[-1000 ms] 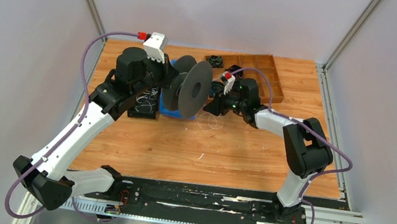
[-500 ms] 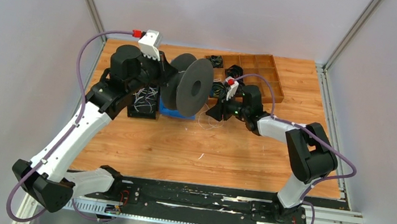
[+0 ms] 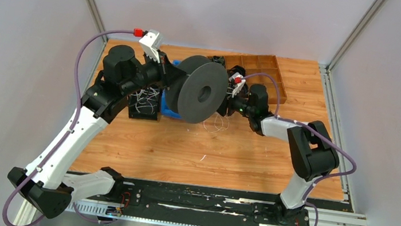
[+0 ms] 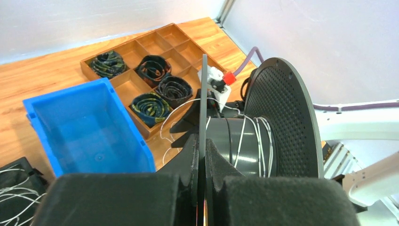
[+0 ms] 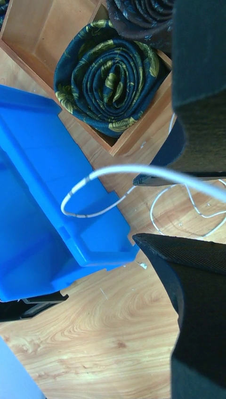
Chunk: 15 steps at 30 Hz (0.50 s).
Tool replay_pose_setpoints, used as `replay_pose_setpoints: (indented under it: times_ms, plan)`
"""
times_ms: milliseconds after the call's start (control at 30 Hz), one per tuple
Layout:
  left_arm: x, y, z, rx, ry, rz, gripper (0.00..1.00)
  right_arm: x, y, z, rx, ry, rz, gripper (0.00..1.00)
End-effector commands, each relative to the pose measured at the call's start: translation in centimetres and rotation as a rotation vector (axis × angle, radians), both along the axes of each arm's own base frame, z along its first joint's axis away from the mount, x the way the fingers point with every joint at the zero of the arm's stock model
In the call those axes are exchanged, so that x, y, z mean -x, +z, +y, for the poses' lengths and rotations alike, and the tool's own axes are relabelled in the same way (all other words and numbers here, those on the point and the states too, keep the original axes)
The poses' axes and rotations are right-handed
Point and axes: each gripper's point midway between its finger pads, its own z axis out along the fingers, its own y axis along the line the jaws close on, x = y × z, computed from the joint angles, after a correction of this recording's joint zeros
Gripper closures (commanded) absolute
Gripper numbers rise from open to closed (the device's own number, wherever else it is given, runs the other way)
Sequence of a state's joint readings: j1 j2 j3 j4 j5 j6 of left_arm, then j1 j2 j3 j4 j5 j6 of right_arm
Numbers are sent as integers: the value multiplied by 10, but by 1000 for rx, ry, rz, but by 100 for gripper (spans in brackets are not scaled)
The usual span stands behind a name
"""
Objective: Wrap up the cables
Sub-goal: Wrap the cable around the cable reel.
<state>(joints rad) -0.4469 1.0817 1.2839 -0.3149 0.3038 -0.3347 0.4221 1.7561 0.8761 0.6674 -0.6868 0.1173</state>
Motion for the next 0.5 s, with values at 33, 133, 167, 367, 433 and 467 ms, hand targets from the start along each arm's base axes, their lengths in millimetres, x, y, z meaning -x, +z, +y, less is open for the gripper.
replay_pose_setpoints:
  times_ms: [33,133,167,367,433,467]
  plan:
    - [15,47,-6,97,-68,-108,100,-13,-8,0,-5,9,-76,57]
    - [16,47,-7,104,-75,-104,100,-14,-13,5,-19,27,-63,55]
    - [16,47,-7,106,-78,-104,100,-15,-14,6,-25,29,-64,55]
    - [15,49,-6,127,-79,-93,100,-7,-22,8,-43,28,-73,54]
    - [14,49,-6,138,-78,-84,100,-3,-27,7,-45,35,-55,54]
    - [13,48,-5,141,-79,-81,100,0,-29,8,-46,40,-45,54]
